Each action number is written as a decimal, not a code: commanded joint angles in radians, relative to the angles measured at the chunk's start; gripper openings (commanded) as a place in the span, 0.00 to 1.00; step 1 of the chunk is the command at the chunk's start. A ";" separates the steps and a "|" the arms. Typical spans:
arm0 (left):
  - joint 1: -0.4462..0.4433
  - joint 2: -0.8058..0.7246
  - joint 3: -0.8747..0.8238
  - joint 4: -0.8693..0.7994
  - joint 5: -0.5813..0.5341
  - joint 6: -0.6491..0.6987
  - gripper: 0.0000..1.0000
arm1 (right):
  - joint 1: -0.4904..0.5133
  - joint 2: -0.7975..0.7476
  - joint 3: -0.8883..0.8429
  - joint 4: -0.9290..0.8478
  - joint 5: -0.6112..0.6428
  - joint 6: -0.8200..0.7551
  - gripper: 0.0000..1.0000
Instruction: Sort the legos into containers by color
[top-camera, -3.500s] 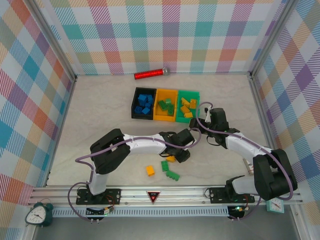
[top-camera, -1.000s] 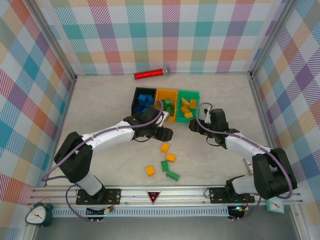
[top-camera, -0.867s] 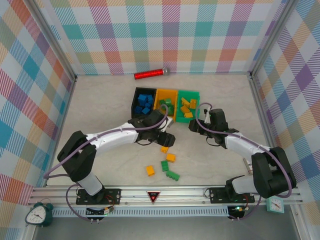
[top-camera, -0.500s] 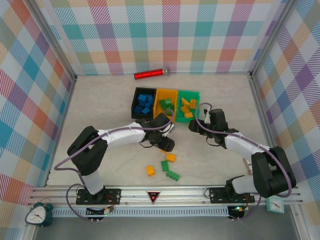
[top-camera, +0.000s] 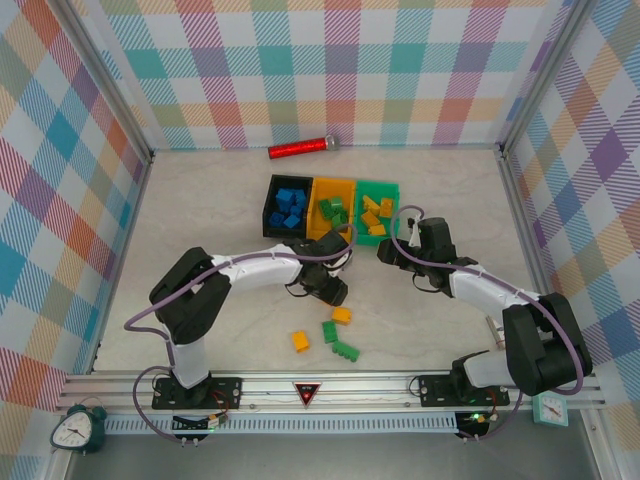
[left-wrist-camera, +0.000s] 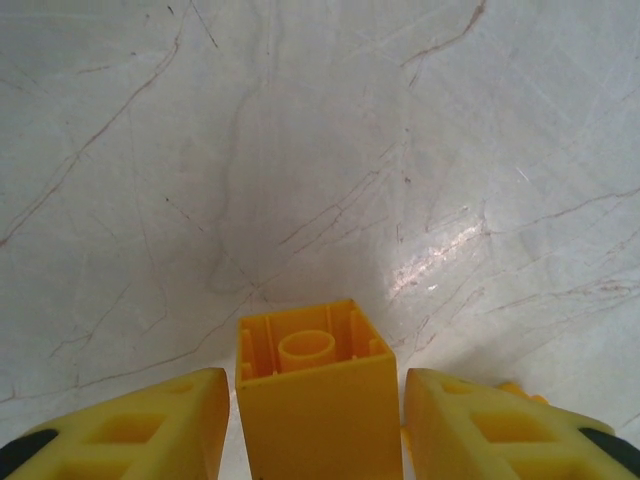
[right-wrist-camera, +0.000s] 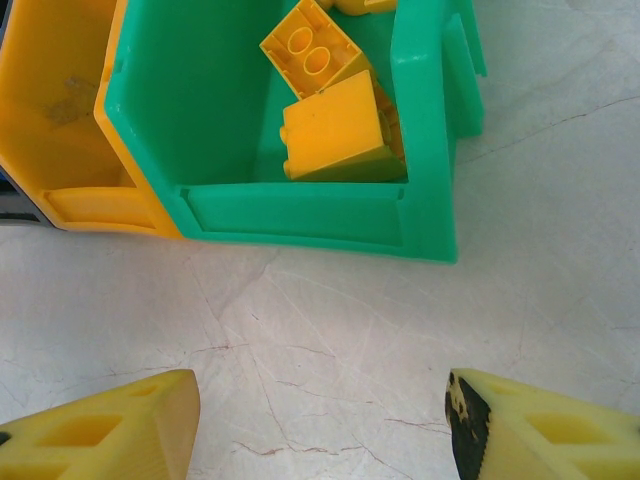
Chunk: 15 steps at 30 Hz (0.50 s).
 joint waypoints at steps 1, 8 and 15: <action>-0.011 0.017 0.025 -0.036 -0.004 0.013 0.46 | -0.004 -0.010 0.004 0.020 0.002 0.000 0.67; -0.013 0.013 0.027 -0.033 -0.017 0.012 0.39 | -0.005 -0.014 0.003 0.017 0.009 -0.003 0.67; -0.013 -0.003 0.058 -0.025 -0.022 -0.008 0.33 | -0.005 -0.027 0.001 0.012 0.015 -0.003 0.67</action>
